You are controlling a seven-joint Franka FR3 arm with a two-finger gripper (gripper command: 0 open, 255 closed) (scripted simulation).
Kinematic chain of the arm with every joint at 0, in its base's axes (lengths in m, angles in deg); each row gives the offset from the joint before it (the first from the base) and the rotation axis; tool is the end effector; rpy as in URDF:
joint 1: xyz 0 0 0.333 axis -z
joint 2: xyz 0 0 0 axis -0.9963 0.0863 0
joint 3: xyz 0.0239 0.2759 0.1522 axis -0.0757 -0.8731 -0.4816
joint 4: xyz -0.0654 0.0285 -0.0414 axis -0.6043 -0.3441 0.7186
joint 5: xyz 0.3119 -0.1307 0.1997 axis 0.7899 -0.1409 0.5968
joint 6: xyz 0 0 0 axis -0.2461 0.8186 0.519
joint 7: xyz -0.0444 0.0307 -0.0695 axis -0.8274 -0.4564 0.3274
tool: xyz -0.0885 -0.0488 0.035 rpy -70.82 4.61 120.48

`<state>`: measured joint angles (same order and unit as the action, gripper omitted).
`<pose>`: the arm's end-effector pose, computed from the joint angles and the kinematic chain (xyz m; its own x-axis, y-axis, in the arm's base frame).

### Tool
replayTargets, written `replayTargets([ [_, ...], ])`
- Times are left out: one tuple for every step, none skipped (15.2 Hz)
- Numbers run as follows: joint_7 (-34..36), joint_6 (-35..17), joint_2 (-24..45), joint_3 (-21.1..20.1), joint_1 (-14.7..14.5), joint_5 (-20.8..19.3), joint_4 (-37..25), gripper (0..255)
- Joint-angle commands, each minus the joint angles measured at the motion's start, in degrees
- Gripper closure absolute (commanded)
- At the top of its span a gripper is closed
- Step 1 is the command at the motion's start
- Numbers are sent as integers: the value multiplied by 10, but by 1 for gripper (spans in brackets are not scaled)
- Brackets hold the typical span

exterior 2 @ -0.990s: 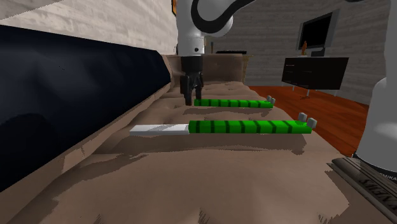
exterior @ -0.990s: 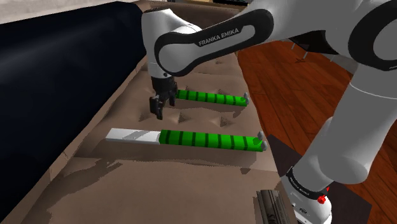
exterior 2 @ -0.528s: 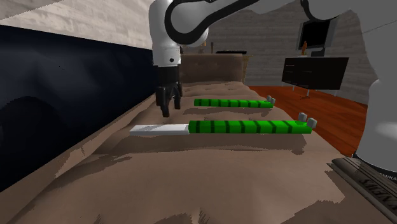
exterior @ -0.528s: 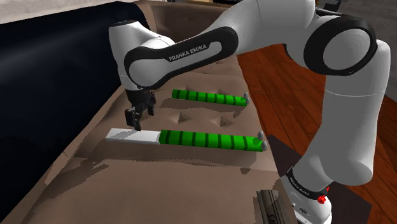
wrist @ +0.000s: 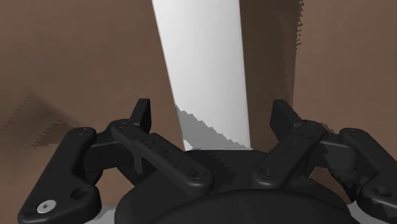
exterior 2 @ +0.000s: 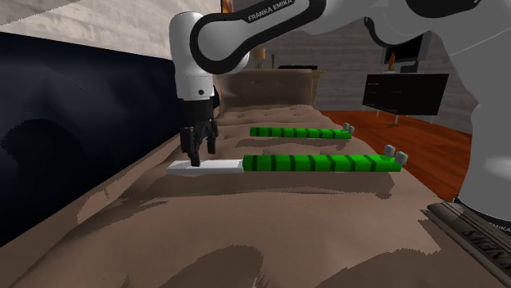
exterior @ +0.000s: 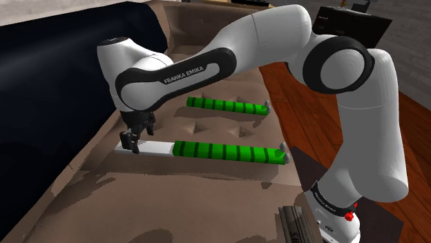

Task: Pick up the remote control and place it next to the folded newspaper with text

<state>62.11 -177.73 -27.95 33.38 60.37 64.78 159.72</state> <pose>0.5265 0.4645 0.3651 0.7932 0.6070 -0.0484 0.6071 -0.7945 -0.0147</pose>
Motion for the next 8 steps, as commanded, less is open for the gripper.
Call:
replayTargets([
  [2,-12,4,1,0,-2,9,0],
  [3,-19,6,1,-1,-3,13,0],
  [4,-29,9,2,-1,-4,20,0],
  [4,-29,9,2,-1,-4,20,0],
  [4,-29,9,2,-1,-4,20,0],
  [4,-29,9,2,-1,-4,20,0],
  [4,-29,9,2,-1,-4,20,0],
  [4,-29,9,2,-1,-4,20,0],
])
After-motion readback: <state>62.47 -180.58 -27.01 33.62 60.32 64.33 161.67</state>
